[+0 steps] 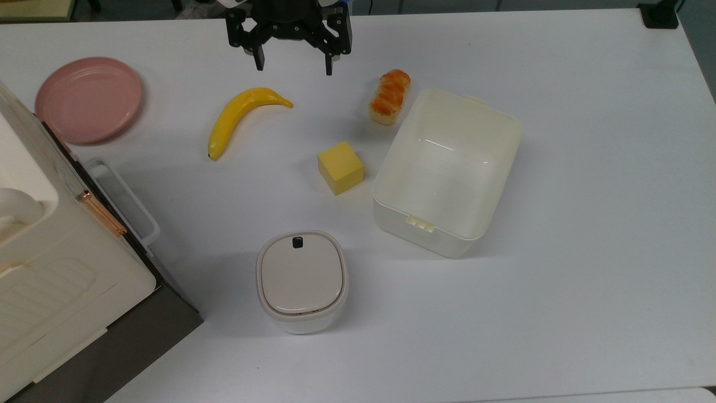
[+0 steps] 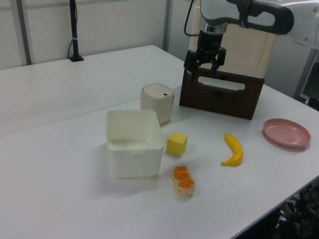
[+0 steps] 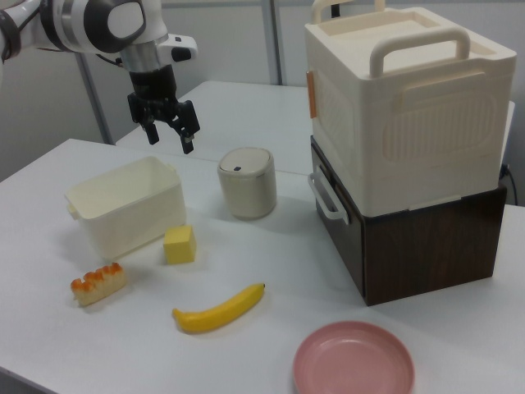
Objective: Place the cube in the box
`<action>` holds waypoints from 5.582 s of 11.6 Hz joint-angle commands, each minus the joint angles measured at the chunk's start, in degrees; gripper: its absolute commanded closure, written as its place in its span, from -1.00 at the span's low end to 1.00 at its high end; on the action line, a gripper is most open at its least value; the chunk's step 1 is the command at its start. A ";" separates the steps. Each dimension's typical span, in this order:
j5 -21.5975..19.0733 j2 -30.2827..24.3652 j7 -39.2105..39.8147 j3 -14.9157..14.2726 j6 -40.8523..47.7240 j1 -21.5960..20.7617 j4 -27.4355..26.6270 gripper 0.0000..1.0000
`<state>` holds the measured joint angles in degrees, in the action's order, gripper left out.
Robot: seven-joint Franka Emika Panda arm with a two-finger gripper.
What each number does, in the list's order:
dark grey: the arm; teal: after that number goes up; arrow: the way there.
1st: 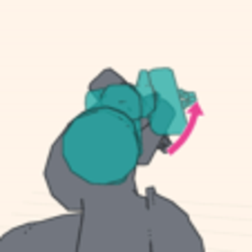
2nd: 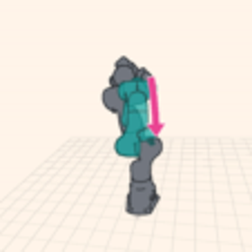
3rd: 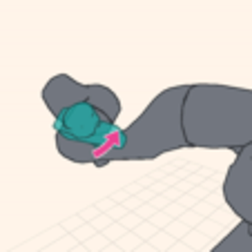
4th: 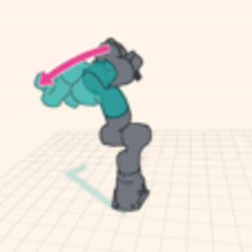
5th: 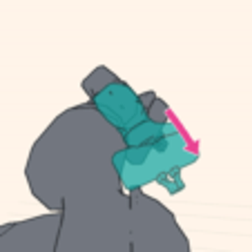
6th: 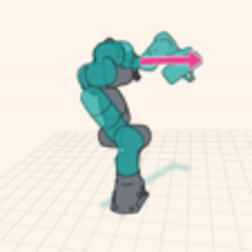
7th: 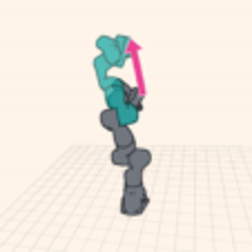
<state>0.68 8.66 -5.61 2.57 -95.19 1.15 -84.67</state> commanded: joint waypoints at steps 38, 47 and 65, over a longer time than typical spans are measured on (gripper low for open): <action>7.32 9.80 32.59 -0.46 -18.91 -5.98 -17.47 -0.97; 7.58 11.20 30.48 0.07 -18.71 -8.00 -17.55 -0.15; -3.23 8.39 15.37 0.59 -10.01 -14.50 0.99 -1.00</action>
<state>-2.81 16.24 12.93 3.48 -104.00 -12.63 -84.60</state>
